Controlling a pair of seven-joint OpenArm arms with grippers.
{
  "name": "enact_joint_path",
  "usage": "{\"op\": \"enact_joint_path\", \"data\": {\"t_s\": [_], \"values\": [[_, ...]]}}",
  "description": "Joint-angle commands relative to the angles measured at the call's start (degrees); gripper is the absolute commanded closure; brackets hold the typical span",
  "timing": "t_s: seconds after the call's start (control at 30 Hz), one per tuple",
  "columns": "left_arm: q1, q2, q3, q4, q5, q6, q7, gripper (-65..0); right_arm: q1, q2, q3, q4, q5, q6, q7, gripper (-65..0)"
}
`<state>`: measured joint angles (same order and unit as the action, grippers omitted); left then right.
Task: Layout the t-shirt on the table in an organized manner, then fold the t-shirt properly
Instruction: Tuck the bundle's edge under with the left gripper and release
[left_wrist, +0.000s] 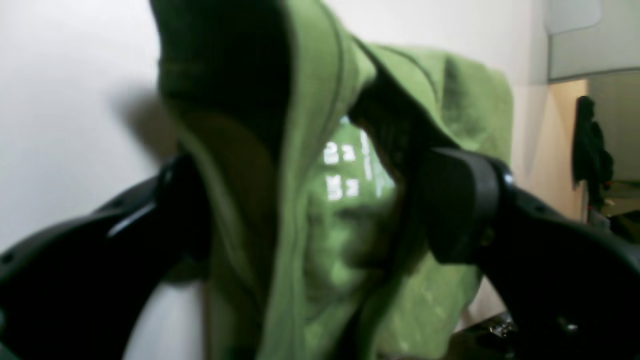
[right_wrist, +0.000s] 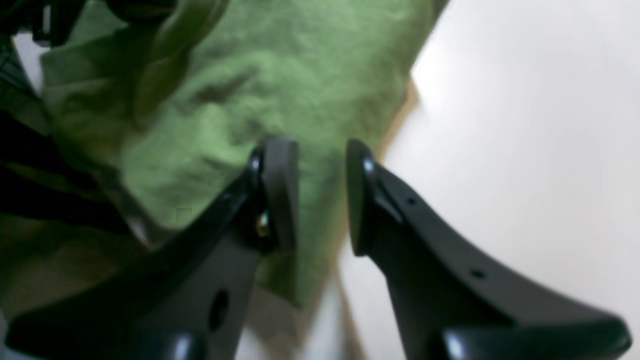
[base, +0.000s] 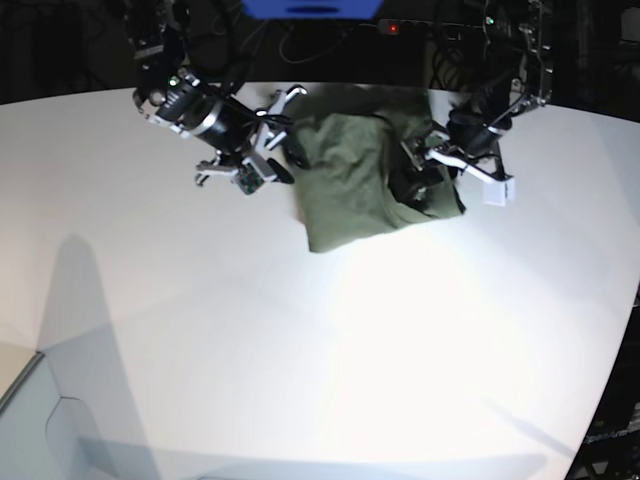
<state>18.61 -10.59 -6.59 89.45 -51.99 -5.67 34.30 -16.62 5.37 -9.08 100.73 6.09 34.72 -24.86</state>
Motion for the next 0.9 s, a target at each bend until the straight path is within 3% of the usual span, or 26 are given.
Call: {"op": "enact_joint_path", "data": {"t_s": [0.0,0.07,0.23,0.33,0.57,0.87], "values": [[1.0,0.0,0.7,-1.8,2.0,3.3,4.5,-58.6,0.5,0.0,0.7,1.0,0.9,0.4,1.4,-17.5],[0.1,0.0,0.7,-2.2,2.8,3.3,4.5,-50.2,0.6,0.0,1.2,1.0,0.9,0.4,1.4,-17.5],[-2.5,0.6,0.8,-4.9,8.0,3.3,4.5,-13.6,0.8,-0.2,5.1,1.1,1.1,0.4,1.4,-17.4],[-4.0,0.6,0.8,-6.9,8.9,3.3,4.5,0.0,0.8,0.0,6.5,1.1,1.1,0.4,1.4,-17.4],[-9.9,-1.6,7.2,-8.0,11.0,3.3,4.5,-0.1,0.8,0.0,13.3,1.1,1.1,0.4,1.4,-17.4],[-26.2,-5.5,28.3,-7.9,22.1,3.3,4.5,-0.1,0.8,-0.4,27.8,1.0,1.1,0.4,1.4,-17.4]]}}
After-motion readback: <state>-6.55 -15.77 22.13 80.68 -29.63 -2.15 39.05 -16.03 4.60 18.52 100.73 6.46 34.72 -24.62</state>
